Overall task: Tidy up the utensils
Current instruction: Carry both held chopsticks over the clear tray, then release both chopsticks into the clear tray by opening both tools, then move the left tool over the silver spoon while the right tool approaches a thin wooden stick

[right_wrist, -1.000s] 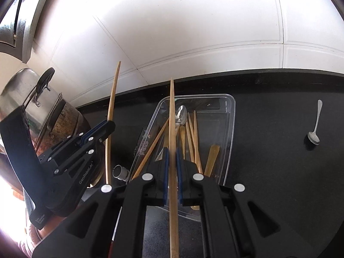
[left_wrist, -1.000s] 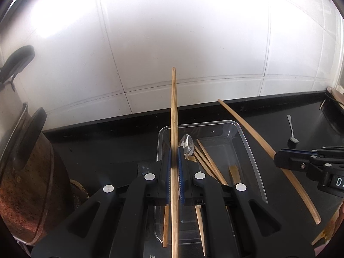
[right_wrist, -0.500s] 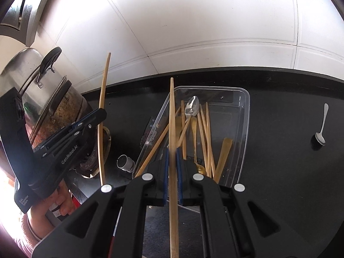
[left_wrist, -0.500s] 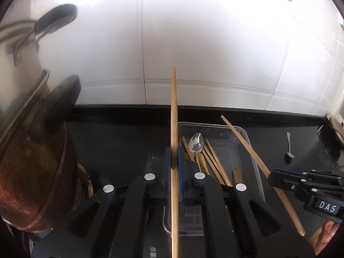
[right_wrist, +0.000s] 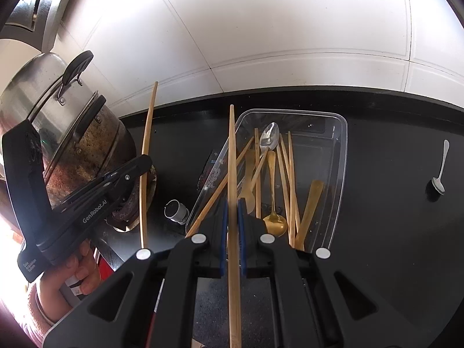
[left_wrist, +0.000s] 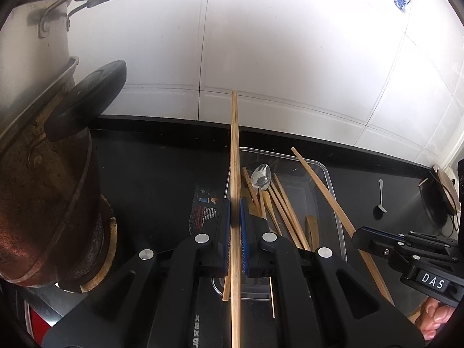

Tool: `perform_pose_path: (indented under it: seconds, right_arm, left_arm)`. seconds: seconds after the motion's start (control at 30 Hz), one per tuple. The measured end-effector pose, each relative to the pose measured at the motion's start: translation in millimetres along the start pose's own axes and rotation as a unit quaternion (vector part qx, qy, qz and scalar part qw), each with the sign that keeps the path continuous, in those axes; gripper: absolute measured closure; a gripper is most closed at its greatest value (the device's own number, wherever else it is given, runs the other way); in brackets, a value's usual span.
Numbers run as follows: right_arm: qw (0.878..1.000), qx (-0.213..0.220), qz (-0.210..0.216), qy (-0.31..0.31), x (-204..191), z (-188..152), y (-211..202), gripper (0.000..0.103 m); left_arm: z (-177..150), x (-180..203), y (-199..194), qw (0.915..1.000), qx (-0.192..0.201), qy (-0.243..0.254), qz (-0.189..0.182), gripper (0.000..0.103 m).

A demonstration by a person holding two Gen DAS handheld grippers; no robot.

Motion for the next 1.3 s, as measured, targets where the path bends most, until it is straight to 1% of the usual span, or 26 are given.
perform_pose_path:
  seconds: [0.17, 0.37, 0.5, 0.8, 0.87, 0.9, 0.93, 0.97, 1.0, 1.03, 1.07, 1.1, 1.2, 1.27, 1.3]
  right_arm:
    - [1.0, 0.002, 0.003, 0.001, 2, -2, -4, 0.096]
    - [1.0, 0.007, -0.005, 0.008, 10, -2, -10, 0.096]
    - [1.0, 0.01, -0.016, 0.018, 20, -3, -12, 0.096]
    - [0.998, 0.027, -0.031, 0.04, 42, 0, -16, 0.096]
    - [0.998, 0.024, -0.046, 0.03, 46, 5, -8, 0.096]
    - [0.998, 0.01, -0.06, 0.011, 48, 7, 4, 0.096]
    - [0.998, 0.001, -0.069, -0.002, 49, 7, 12, 0.095]
    - [0.997, -0.008, -0.076, -0.013, 52, 6, 20, 0.091]
    - [0.996, -0.017, -0.09, -0.02, 56, 2, 24, 0.057]
    - [0.994, -0.014, -0.104, -0.027, 58, 0, 24, 0.018]
    - [0.992, 0.002, -0.117, -0.042, 58, -2, 19, 0.015]
    - [0.988, 0.012, -0.138, -0.07, 59, -6, 12, 0.014]
    - [0.973, -0.003, -0.189, -0.134, 71, -21, -1, 0.014]
    - [0.97, -0.005, -0.204, -0.136, 89, -32, -16, 0.014]
    - [0.969, -0.006, -0.212, -0.126, 103, -39, -26, 0.013]
  left_arm:
    - [-1, 5, -2, 1.0, -0.002, 0.005, -0.003, 0.098]
    - [-1, 15, 2, 0.9998, -0.007, 0.008, -0.016, 0.098]
    - [-4, 24, 9, 0.9991, -0.02, 0.008, -0.036, 0.098]
    - [-1, 36, 32, 0.997, -0.046, 0.007, -0.063, 0.098]
    - [4, 41, 42, 0.996, -0.059, 0.005, -0.068, 0.097]
    - [7, 43, 52, 0.9948, -0.073, 0.002, -0.071, 0.096]
    - [10, 44, 62, 0.9931, -0.093, -0.003, -0.071, 0.076]
    - [12, 45, 69, 0.9917, -0.107, -0.008, -0.07, 0.024]
    - [18, 45, 75, 0.9907, -0.112, -0.019, -0.076, 0.004]
    - [23, 45, 75, 0.991, -0.106, -0.022, -0.079, 0.006]
    - [29, 43, 74, 0.9924, -0.095, -0.026, -0.074, 0.006]
    - [36, 41, 72, 0.9938, -0.082, -0.032, -0.068, 0.006]
    - [47, 43, 70, 0.9954, -0.061, -0.045, -0.059, 0.006]
    - [50, 57, 70, 0.9958, -0.056, -0.037, -0.061, 0.006]
    - [49, 70, 70, 0.9968, -0.051, -0.02, -0.059, 0.006]
Point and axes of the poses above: each gripper's, at about its wrist camera, not at the fingertips, and y roughly the way its jaws point, x to its right, z to its top, the point moved 6 cm from there along y, roughly the way its jaws point, and after that the axes turned 12 degrees about z, right-handed, at the moved point
